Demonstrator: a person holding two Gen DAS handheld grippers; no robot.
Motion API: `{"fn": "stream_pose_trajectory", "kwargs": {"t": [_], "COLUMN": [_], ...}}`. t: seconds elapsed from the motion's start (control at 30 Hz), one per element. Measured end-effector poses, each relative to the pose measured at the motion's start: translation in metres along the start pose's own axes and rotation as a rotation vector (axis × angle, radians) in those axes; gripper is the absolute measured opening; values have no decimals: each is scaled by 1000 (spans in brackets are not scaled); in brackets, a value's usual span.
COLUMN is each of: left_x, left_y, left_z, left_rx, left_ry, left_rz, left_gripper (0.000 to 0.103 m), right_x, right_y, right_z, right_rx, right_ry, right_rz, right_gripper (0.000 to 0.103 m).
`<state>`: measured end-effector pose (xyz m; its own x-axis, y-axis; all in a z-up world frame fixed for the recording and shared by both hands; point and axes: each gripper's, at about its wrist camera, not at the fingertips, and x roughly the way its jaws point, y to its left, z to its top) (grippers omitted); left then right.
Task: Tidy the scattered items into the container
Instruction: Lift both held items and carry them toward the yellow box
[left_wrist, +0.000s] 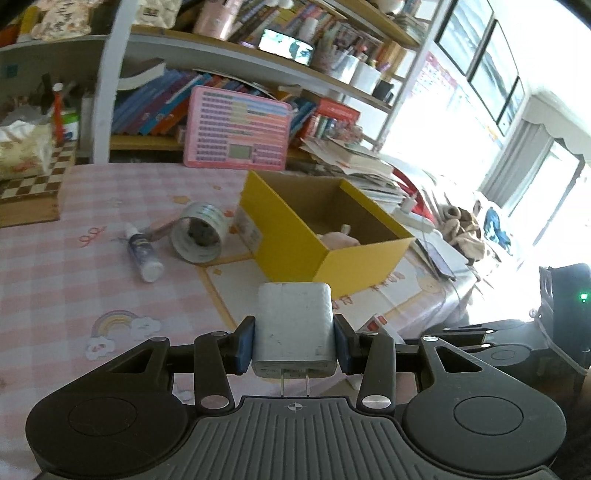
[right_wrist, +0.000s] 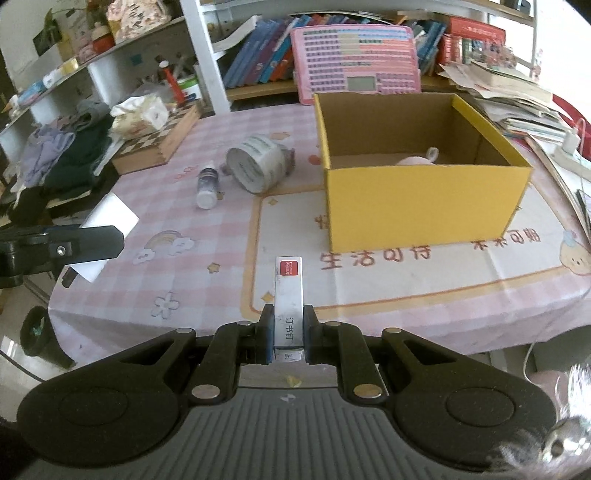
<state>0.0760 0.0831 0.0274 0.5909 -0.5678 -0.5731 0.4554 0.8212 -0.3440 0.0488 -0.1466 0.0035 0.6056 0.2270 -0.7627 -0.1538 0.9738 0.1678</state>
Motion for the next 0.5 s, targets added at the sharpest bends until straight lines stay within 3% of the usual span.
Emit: {"fn": "stream_pose_trajectory", "kwargs": {"t": [0.5], "left_x": [52], "left_y": [-46], "left_z": [16], "left_rx": [37], "left_ry": [54], "left_rz": [-53], "left_gripper": [41], "right_x": [-13], "right_y": [-69], "right_z": [-3], "right_rx": [80], "right_ry": [-5], "right_rz": [-58], "right_gripper": [14]}}
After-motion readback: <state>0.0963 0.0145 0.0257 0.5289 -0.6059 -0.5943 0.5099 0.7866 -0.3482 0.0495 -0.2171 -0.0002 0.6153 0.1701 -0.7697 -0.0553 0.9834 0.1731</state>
